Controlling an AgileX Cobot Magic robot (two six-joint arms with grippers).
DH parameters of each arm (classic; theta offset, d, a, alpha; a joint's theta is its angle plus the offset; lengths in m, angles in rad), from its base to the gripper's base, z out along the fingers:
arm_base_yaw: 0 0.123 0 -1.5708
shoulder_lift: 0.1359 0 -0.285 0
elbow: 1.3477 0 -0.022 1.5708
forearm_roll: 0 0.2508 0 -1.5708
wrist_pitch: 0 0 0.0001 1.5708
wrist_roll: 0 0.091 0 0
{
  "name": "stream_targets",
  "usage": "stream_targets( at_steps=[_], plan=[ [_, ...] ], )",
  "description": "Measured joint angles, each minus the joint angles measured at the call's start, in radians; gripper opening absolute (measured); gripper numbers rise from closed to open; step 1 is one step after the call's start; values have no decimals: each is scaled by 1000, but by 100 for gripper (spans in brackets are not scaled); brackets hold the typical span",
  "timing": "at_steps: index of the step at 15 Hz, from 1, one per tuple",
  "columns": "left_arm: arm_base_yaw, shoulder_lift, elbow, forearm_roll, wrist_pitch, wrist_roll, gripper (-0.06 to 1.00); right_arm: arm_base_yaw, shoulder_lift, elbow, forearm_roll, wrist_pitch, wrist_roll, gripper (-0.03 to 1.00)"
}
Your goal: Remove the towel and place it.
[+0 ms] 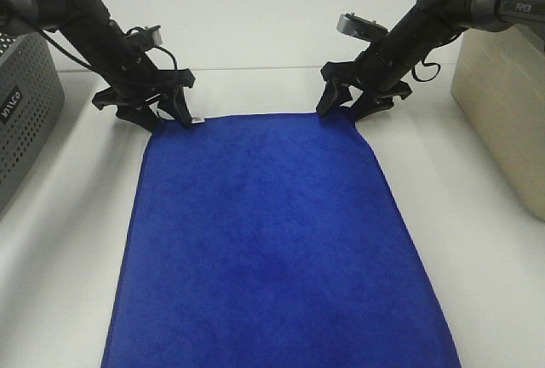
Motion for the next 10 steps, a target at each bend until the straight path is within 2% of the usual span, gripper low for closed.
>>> stream_targets(
  at_steps=[3,4,7,8,10],
  plan=[
    [-13,8,0,-15,-18,0,45,0,1,0,-9,-7,0,58],
    [-13,10,0,-16,-19,0,37,0,4,0,-15,-8,0,51],
    [-13,14,0,-11,-19,29,5,0,8,0,-35,1,0,16],
    [-13,15,0,-11,-21,39,1,0,9,0,-37,3,0,5],
    [-13,15,0,-10,-33,47,0,0,9,0,-37,5,-12,2]
  ],
)
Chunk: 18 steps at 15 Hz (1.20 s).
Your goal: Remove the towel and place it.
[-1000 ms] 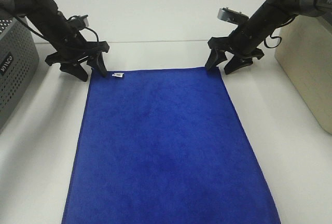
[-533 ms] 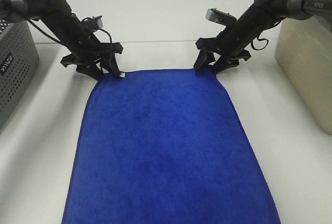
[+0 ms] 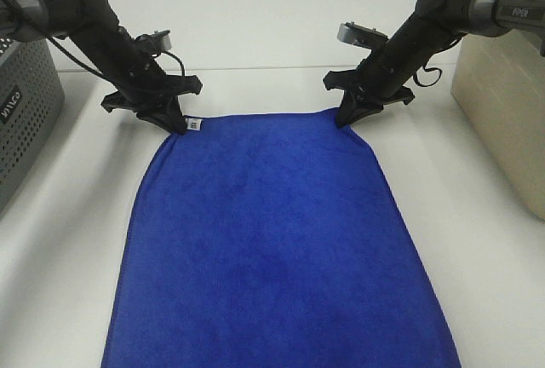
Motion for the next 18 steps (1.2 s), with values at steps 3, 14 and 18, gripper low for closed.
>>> stream_targets(
  at_steps=[3,14,18],
  plan=[
    [0,0,0,0,-14,6,0,0,-5,0,-12,-10,-8,2],
    [0,17,-94,48,-300,55,0,2,-13,-100,-83,-311,-93,2],
    [-6,36,-94,48,-428,110,0,2,14,-105,-69,-423,-111,2]
  ],
)
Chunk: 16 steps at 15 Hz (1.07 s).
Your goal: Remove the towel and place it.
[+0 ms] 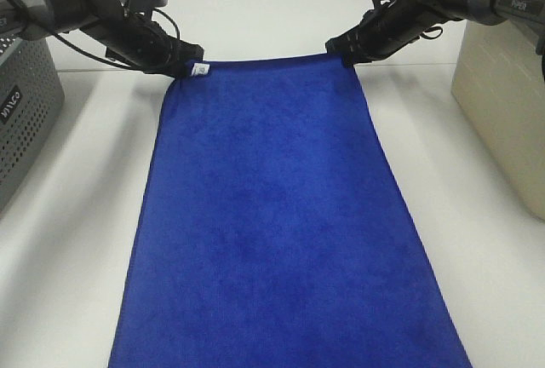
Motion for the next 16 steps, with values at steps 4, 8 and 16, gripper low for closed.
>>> stream_targets(
  at_steps=[4,8,16],
  plan=[
    [-17,15,0,4,-130,58,0,0,32,0,-2,-88,-12,2],
    [-17,60,0,4,-177,64,0,0,57,0,1,-129,-28,2],
    [-22,95,-13,1,-292,79,0,7,88,0,7,-236,-34,2]
  ],
)
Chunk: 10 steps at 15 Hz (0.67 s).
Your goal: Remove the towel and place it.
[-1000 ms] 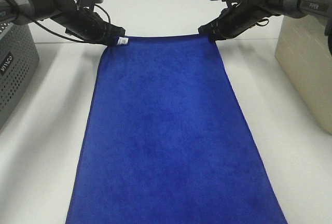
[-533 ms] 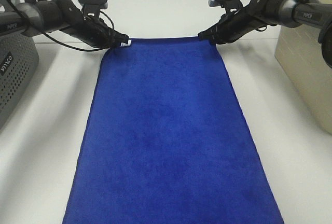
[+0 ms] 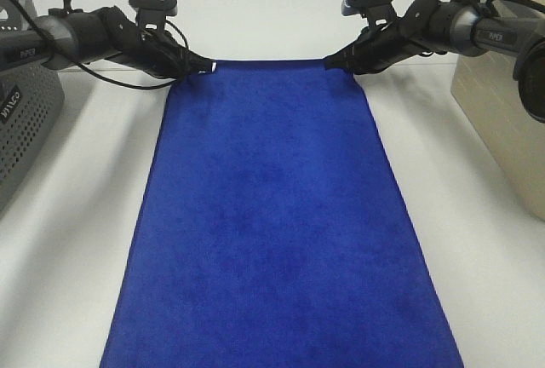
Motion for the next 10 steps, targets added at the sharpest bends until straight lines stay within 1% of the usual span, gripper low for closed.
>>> stream_targets(
  at_steps=[4,10],
  plan=[
    [-6,42,-64,0,-3,3,0,0,14,0,-4,-19,0,2],
    [-7,42,-67,4,-7,3,0,0,15,0,-5,-32,0,2]
  ],
)
